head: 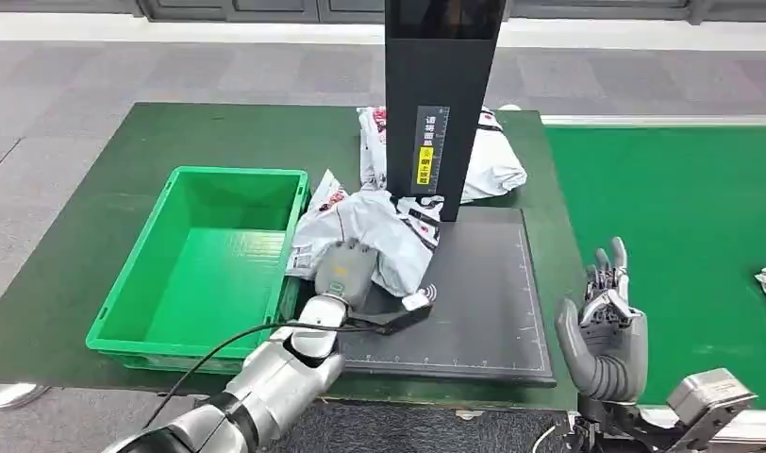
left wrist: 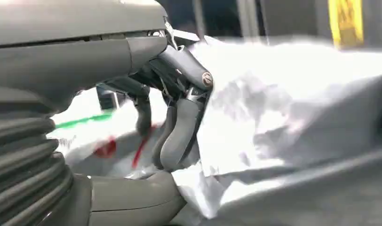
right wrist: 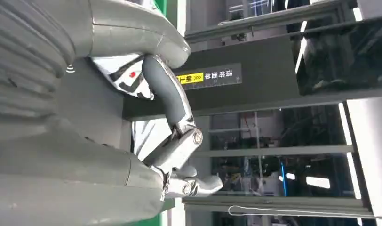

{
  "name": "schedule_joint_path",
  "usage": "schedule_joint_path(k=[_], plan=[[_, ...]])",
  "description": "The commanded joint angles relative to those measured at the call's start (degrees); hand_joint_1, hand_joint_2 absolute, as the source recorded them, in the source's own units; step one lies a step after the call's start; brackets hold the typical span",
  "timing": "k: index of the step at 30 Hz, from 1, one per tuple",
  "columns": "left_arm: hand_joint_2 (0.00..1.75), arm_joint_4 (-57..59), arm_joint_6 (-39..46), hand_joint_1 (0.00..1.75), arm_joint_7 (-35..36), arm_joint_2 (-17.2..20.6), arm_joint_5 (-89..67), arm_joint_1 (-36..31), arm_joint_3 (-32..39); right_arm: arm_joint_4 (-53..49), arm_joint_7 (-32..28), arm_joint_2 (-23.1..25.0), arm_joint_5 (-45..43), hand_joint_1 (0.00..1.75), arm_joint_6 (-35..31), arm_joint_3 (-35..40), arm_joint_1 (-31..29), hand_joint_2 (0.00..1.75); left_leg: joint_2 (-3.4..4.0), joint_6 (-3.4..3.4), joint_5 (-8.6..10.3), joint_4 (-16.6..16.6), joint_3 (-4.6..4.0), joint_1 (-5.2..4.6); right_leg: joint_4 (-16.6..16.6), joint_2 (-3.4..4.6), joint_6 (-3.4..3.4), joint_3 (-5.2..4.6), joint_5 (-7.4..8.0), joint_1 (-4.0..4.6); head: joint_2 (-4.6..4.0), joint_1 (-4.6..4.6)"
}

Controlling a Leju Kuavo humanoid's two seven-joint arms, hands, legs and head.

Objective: Moved the parcel from conveyor to table for the left to box.

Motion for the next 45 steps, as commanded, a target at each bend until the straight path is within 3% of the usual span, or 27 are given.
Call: schedule_joint_path(k=[1, 6, 11, 18, 20, 23, 24, 31, 45], plan=[[1.75, -21.19, 5.52, 0.0, -1.97, 4.66, -3.4, 2.69, 0.69, 1.05, 0.41, 0.76, -1.21, 0.0, 0.04, -3.47, -0.44, 1.75, 0.14, 0.0, -0.01, -0.06, 0.02, 0.04, -0.1, 0.08, -0.04, 0.01, 0.05, 0.06, 0.0, 0.0], [1.75, -38.5, 7.14, 0.0, -6.84, 5.73, -3.4, 7.63, -1.99, 2.03, 0.14, 0.46, -1.61, 0.0, 0.25, -3.36, -0.84, 1.75, 0.09, -0.01, -0.03, 0.0, -0.1, 0.03, -0.04, 0.07, -0.04, -0.11, 0.01, 0.04, 0.0, 0.0], [1.75, -39.11, 8.04, 0.0, -7.55, 5.56, -3.4, 8.32, -4.41, 2.56, -0.03, -0.61, -2.23, 0.0, -0.13, -3.48, -1.17, 1.75, 0.1, 0.0, -0.07, -0.09, 0.03, 0.05, -0.14, 0.07, -0.04, 0.01, 0.02, 0.06, 0.0, 0.0], [1.75, -34.24, 4.07, 0.0, -9.09, 3.33, -2.81, 7.26, -3.83, 2.01, -0.33, -1.16, -2.98, 0.0, -0.56, -3.43, -0.62, 1.75, -0.06, 0.04, -0.03, -0.11, 0.0, 0.04, -0.19, -0.1, 0.0, 0.06, 0.01, 0.05, 0.0, 0.0], [1.75, -27.91, -4.41, 0.0, -10.52, 1.83, -0.2, 5.05, -3.43, 1.55, -0.32, -0.6, -3.01, 0.0, -0.17, -4.14, -0.32, 1.75, 0.01, 0.03, -0.05, -0.1, 0.03, 0.04, -0.17, -0.04, 0.0, 0.05, 0.01, 0.05, 0.0, 0.0], [1.75, -14.76, -8.37, 0.0, -11.57, -0.77, 1.48, 0.64, -1.98, 1.04, 0.12, 0.42, -2.36, 0.0, 1.36, -5.25, 0.02, 1.75, -0.19, 0.03, -0.01, -0.08, 0.03, 0.05, -0.17, -0.24, 0.0, 0.11, -0.02, 0.06, -0.02, 0.0], [0.0, -9.86, -9.98, 0.0, -12.13, -1.6, 1.53, -0.92, -1.53, 1.01, 0.14, 0.57, -2.22, 0.0, 1.79, -5.53, 0.08, 1.75, -0.23, 0.03, 0.02, -0.14, 0.07, 0.06, -0.23, -0.29, -0.01, 0.16, 0.0, 0.07, 0.0, 0.0], [0.0, 5.8, -20.73, 0.0, -14.17, -2.89, 4.27, -5.78, -2.69, 1.0, 0.2, 1.3, -1.46, 0.0, 3.47, -6.45, 0.46, 1.75, -0.04, 0.02, -0.05, -0.06, 0.08, -0.01, -0.1, -0.08, 0.01, 0.07, -0.03, -0.01, 0.0, 0.0], [0.0, 8.88, -22.86, 0.0, -13.3, -2.85, 4.54, -6.69, -3.21, 1.47, 0.57, 1.54, -0.93, 0.0, 4.11, -6.23, -0.12, 1.75, 0.06, 0.02, -0.07, -0.02, -0.01, 0.0, -0.06, 0.03, 0.01, -0.03, -0.01, 0.0, -0.02, 0.0]])
